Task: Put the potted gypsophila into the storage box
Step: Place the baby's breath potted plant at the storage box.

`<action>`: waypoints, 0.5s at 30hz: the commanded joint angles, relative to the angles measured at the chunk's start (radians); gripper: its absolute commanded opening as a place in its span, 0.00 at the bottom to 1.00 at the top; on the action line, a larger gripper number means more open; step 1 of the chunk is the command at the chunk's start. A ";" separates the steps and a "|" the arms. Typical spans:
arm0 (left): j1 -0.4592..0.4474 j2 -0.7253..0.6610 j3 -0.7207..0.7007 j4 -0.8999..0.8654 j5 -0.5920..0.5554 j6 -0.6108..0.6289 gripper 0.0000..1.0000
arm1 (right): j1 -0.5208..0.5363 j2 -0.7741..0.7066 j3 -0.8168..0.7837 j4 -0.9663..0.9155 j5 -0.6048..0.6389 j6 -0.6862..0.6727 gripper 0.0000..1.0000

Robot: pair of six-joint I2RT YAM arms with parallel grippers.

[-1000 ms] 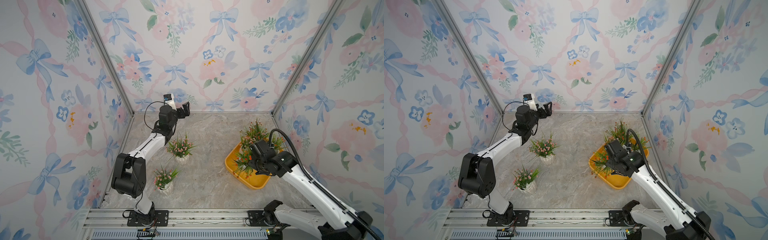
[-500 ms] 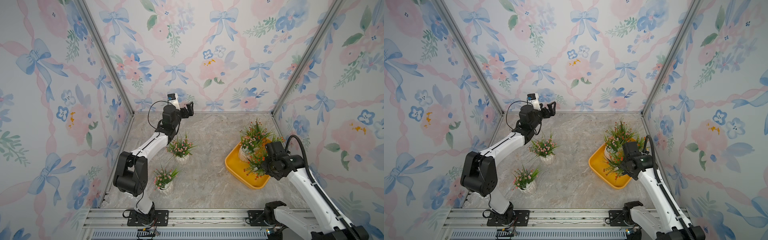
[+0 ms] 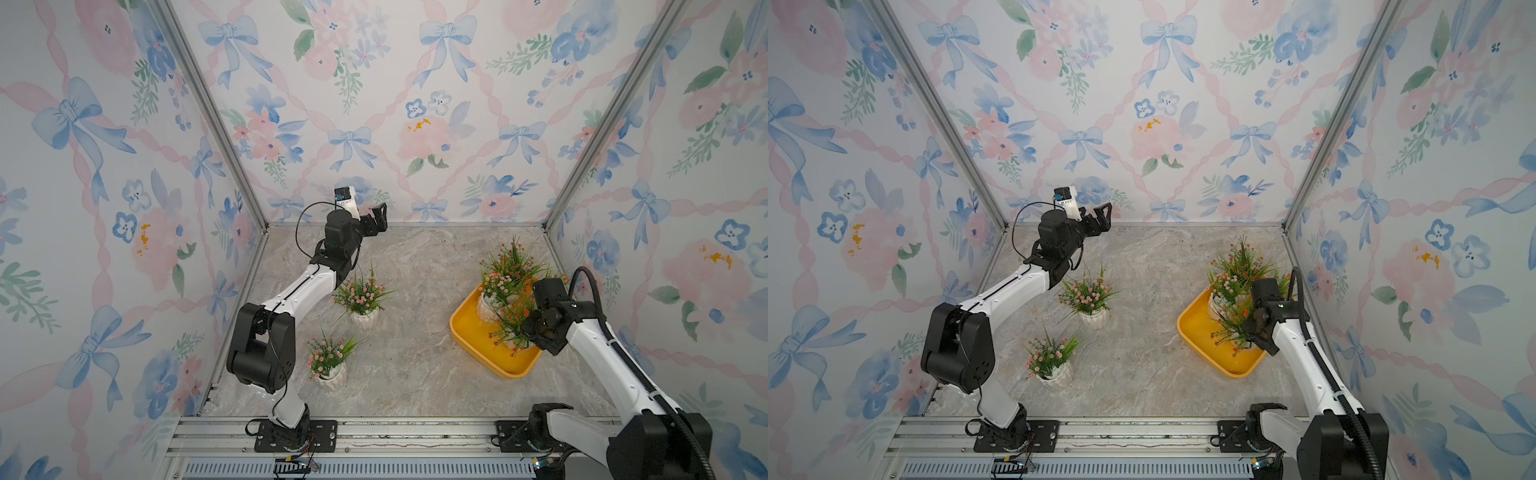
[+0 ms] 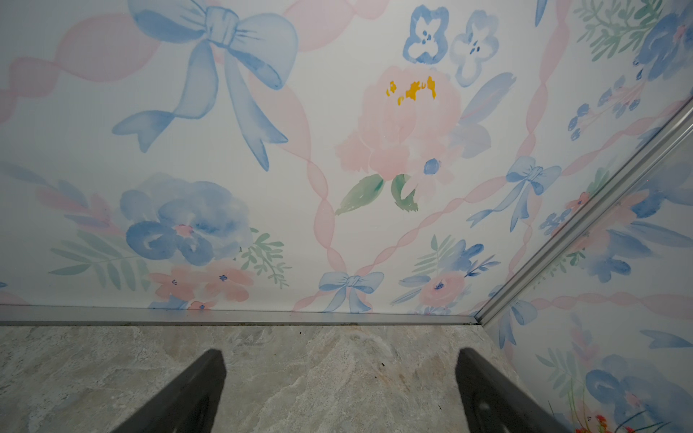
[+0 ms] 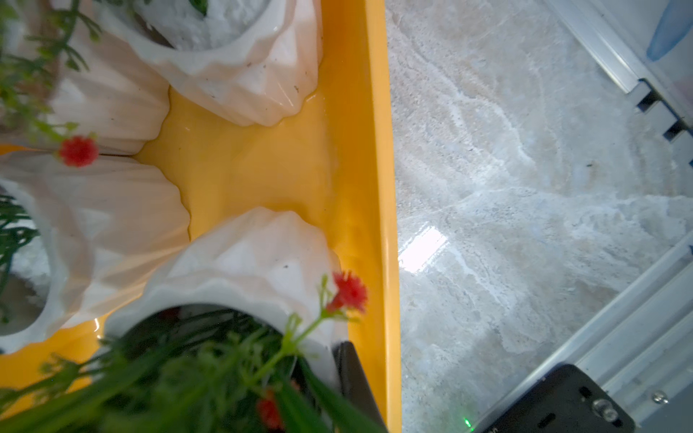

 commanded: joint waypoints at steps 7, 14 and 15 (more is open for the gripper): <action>-0.003 -0.025 -0.013 0.022 -0.025 -0.007 0.98 | -0.032 0.077 0.053 0.054 -0.007 -0.040 0.00; -0.003 -0.027 -0.016 0.021 -0.024 -0.013 0.98 | -0.051 0.097 0.038 0.086 -0.012 -0.045 0.00; -0.002 -0.029 -0.017 0.019 -0.024 -0.012 0.98 | -0.052 0.101 0.037 0.092 -0.012 -0.046 0.00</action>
